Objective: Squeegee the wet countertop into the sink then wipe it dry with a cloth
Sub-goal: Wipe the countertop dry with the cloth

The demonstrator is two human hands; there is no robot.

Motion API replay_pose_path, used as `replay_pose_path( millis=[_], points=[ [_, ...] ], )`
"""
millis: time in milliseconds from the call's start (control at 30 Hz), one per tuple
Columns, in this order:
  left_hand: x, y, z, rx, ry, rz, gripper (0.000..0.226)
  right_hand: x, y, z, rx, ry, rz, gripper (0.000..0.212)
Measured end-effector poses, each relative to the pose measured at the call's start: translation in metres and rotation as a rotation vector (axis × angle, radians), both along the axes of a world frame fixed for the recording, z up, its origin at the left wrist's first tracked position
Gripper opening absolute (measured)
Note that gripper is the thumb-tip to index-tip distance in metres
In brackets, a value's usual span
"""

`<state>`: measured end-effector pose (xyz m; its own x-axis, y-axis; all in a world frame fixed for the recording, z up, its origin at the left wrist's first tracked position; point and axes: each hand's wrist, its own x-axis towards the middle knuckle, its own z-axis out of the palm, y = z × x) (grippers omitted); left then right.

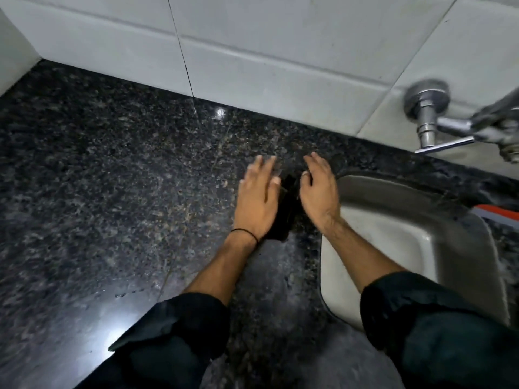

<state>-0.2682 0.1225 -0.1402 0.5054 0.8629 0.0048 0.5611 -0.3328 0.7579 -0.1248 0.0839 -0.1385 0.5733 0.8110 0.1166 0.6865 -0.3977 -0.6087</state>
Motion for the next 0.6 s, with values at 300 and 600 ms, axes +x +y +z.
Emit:
replay_pose_path(
  millis=[300,600],
  points=[
    [-0.081,0.012,-0.037,0.153,0.56,0.215,0.055,-0.018,-0.005,-0.017,-0.302,-0.437,0.583,0.063],
    [-0.08,0.011,-0.036,0.146,0.544,0.225,0.054,0.02,0.073,-0.016,-0.472,-0.285,0.253,0.056]
  ],
)
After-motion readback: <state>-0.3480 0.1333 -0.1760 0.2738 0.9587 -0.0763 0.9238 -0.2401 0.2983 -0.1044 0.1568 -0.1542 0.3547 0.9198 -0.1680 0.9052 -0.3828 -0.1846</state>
